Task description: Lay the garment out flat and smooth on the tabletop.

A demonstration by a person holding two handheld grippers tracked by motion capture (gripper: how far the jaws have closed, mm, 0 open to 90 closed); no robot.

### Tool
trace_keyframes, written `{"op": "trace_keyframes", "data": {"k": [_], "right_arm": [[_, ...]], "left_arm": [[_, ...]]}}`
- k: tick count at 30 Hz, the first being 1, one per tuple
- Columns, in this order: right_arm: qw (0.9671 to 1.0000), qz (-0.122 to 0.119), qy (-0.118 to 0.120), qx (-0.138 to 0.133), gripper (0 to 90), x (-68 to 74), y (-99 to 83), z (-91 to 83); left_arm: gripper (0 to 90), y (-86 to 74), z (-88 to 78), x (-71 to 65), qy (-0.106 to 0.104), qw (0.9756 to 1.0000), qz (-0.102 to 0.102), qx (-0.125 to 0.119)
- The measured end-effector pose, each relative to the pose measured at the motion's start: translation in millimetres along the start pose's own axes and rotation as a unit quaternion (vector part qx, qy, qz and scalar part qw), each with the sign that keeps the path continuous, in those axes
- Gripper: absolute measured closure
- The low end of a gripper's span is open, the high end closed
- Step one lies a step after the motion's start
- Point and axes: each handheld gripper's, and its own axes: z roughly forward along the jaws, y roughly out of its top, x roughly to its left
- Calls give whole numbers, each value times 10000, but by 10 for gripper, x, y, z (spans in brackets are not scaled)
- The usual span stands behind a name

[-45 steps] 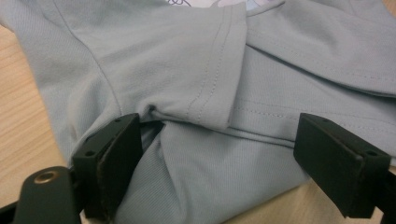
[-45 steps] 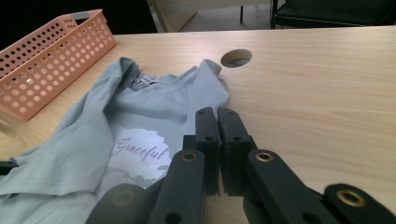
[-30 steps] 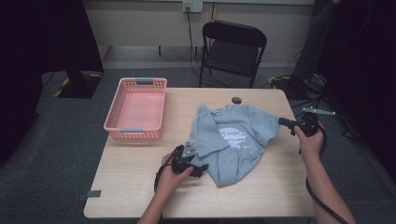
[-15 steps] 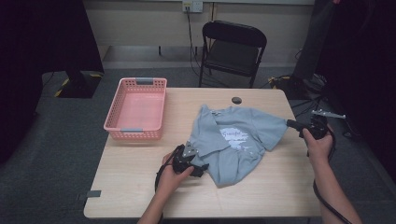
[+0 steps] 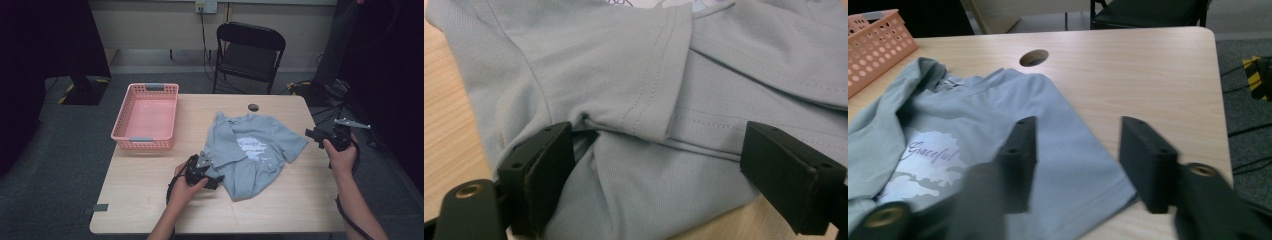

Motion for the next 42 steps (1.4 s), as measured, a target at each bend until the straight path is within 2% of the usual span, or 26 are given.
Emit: {"op": "trace_keyframes", "data": {"k": [2,4,8,13,15,18,22,28,34,36,42], "right_arm": [[9999,-150,70,-24,364,72,2,-6],[9993,-337,108,81,282,166,-11,1],[9968,-740,193,248,187,380,-102,28],[9907,-1167,436,552,130,659,-307,71],[9890,-1223,573,605,131,754,-402,76],[9846,-1359,738,812,126,892,-584,94],[9815,-1429,750,1031,127,965,-756,134],[9778,-1561,726,1191,128,1014,-837,149],[9775,-1564,678,1245,126,1017,-872,139],[9762,-1589,646,1329,126,1011,-892,144],[9765,-1580,562,1351,125,1008,-903,127]], "left_arm": [[136,0,0,0,0,10000,-2,-1],[136,0,0,0,0,10000,-1,0],[136,0,0,0,-1,10000,-2,0],[136,0,0,0,0,10000,1,1],[137,0,0,0,0,10000,1,0],[136,0,0,0,0,10000,-1,-1],[136,0,0,0,1,10000,1,-3],[136,0,0,0,1,10000,1,-2],[136,0,0,-1,2,10000,0,0],[137,0,0,-1,2,10000,1,-1],[137,0,-1,-1,8,10000,9,3]]}}
